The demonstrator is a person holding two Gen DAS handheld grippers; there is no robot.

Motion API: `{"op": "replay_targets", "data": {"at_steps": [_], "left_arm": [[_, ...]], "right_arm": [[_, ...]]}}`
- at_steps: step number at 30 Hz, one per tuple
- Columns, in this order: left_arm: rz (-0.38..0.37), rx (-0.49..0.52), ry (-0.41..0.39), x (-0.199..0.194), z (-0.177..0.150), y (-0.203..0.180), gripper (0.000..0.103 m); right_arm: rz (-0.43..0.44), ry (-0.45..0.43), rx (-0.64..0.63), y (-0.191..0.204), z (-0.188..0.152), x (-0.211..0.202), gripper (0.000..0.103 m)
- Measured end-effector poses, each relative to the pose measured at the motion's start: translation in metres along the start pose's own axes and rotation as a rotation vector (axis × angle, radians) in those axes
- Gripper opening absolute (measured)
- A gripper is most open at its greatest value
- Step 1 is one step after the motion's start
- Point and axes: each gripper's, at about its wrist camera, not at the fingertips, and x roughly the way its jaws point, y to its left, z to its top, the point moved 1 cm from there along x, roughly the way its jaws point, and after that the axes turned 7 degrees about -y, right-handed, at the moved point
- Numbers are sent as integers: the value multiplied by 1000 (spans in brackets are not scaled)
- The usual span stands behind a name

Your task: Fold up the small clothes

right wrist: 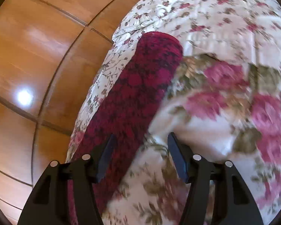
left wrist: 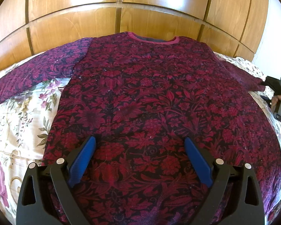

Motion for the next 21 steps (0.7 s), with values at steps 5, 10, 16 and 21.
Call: {"op": "replay_targets", "data": {"at_steps": [5,10,16,21], "left_arm": [[3,6,4,1,0,-2,95],[4,7,5,1,0,-2,95],[4,8,6,2,0,-2,96],[6,8,6,2,0,-1,96]], "right_arm": [[-51,11,-62,7,10,20,40],[-78,14,-42,-2,23,30,13],[-38,-24,-166,19,17,-3,9],[45,-18,-420,75,1,-29,8]]}}
